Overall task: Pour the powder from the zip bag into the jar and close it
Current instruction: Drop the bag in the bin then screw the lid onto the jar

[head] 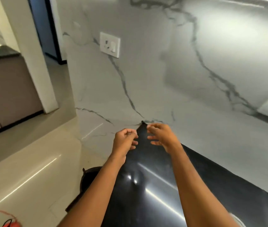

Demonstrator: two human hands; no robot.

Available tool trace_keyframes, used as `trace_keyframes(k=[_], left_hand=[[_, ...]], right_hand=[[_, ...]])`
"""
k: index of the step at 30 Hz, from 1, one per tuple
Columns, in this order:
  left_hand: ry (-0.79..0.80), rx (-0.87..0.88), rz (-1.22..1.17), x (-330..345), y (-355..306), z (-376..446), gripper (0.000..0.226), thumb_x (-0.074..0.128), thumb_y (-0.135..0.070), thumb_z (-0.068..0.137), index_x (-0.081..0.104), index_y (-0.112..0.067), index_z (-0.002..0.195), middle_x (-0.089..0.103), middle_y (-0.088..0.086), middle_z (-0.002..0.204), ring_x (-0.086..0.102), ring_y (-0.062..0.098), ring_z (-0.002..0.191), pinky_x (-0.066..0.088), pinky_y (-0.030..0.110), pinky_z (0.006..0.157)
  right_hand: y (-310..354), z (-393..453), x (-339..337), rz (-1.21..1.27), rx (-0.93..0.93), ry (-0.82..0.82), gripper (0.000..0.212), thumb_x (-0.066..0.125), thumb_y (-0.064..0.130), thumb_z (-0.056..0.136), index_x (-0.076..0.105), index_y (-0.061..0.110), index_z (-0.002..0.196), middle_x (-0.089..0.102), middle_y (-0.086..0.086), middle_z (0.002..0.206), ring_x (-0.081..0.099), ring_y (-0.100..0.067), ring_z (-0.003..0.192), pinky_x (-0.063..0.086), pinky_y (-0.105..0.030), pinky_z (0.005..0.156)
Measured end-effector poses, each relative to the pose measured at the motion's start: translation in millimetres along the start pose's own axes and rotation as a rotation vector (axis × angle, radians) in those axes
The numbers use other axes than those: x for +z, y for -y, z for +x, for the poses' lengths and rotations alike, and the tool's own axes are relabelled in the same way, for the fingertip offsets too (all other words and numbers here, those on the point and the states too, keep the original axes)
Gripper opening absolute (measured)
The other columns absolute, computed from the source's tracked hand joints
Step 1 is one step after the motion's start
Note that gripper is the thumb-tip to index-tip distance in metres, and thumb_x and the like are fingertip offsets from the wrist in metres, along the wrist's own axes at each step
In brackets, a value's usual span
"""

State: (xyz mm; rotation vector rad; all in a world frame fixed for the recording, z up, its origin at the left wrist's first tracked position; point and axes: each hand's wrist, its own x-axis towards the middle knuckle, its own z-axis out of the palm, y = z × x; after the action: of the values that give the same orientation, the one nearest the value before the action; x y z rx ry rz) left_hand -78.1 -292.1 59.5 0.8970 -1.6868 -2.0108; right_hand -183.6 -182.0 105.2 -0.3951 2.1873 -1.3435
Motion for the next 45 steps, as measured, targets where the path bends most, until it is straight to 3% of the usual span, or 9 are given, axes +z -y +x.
trace_keyframes(k=[7,12,18,21,24,30,35,38,45], left_hand=[[0.173,0.146,-0.024,118.4,-32.4,-97.6,0.019,0.059,-0.019,0.099,0.069,-0.003,0.104,0.072,0.009,0.087,0.066,0.020,0.068,0.053,0.027,0.057],[0.340,0.243,0.047,181.9,-27.5,-162.4,0.021,0.049,-0.012,0.102,0.069,-0.011,0.108,0.074,0.009,0.100,0.072,0.024,0.084,0.060,0.027,0.066],[0.508,0.381,0.108,211.4,3.3,-202.0,0.031,0.054,-0.001,0.094,0.066,-0.019,0.116,0.072,0.001,0.113,0.070,0.020,0.105,0.060,0.025,0.081],[0.644,0.439,0.176,201.5,37.6,-198.7,0.056,0.068,-0.021,0.084,0.055,-0.026,0.138,0.059,-0.009,0.138,0.055,0.009,0.129,0.051,0.028,0.101],[0.756,0.402,0.276,185.6,79.2,-195.2,0.106,0.086,-0.048,0.068,0.026,-0.037,0.155,0.031,-0.017,0.160,0.030,0.001,0.146,0.031,0.026,0.115],[0.822,0.352,0.448,172.4,146.0,-193.3,0.143,0.096,-0.054,0.049,0.001,-0.045,0.156,0.010,-0.025,0.164,0.012,-0.012,0.147,0.020,0.026,0.120],[0.808,0.332,0.442,179.4,170.0,-193.3,0.140,0.099,-0.042,0.048,0.006,-0.050,0.153,0.043,-0.008,0.153,0.043,0.004,0.139,0.038,0.028,0.114],[0.775,0.353,0.446,183.0,181.6,-187.3,0.131,0.097,-0.039,0.048,0.015,-0.047,0.151,0.053,-0.011,0.142,0.051,0.002,0.131,0.042,0.025,0.109],[0.704,0.416,0.501,192.0,187.6,-179.2,0.093,0.096,-0.045,0.045,0.047,-0.054,0.123,0.064,-0.031,0.116,0.060,-0.011,0.109,0.045,0.003,0.084]], right_hand=[[-26.5,-115.8,-118.2,0.161,-0.081,-0.206,0.014,0.059,0.027,0.097,0.065,0.017,0.105,0.069,-0.011,0.106,0.067,-0.023,0.087,0.053,-0.036,0.076],[-51.2,-187.8,-181.4,0.237,-0.139,-0.340,0.019,0.059,0.030,0.097,0.067,0.017,0.109,0.070,-0.010,0.109,0.071,-0.025,0.098,0.057,-0.040,0.085],[-89.4,-244.3,-221.5,0.233,-0.278,-0.541,0.027,0.059,0.031,0.097,0.065,0.015,0.119,0.072,-0.004,0.107,0.071,-0.015,0.097,0.059,-0.031,0.082],[-124.6,-254.5,-223.1,0.241,-0.295,-0.633,0.025,0.062,0.022,0.094,0.065,0.016,0.119,0.072,-0.004,0.108,0.069,-0.015,0.100,0.057,-0.028,0.084],[-168.8,-256.5,-214.1,0.195,-0.249,-0.670,0.032,0.061,0.007,0.092,0.063,0.016,0.123,0.068,-0.002,0.116,0.064,-0.014,0.110,0.054,-0.025,0.090],[-252.4,-254.7,-175.2,-0.064,-0.016,-0.599,0.068,0.063,-0.002,0.076,0.049,0.020,0.139,0.050,0.002,0.144,0.042,-0.015,0.136,0.035,-0.034,0.113],[-297.9,-255.6,-155.8,-0.304,0.154,-0.434,0.091,0.074,0.018,0.072,0.030,0.025,0.152,0.030,-0.002,0.158,0.022,-0.024,0.149,0.026,-0.044,0.119],[-315.5,-255.9,-151.0,-0.492,0.279,-0.357,0.105,0.080,0.040,0.071,0.018,0.032,0.155,0.016,0.000,0.164,0.011,-0.023,0.152,0.022,-0.047,0.120],[-316.1,-258.9,-155.0,-0.528,0.248,-0.469,0.105,0.079,0.044,0.071,0.017,0.030,0.155,0.037,-0.001,0.154,0.033,-0.024,0.141,0.032,-0.041,0.114]])
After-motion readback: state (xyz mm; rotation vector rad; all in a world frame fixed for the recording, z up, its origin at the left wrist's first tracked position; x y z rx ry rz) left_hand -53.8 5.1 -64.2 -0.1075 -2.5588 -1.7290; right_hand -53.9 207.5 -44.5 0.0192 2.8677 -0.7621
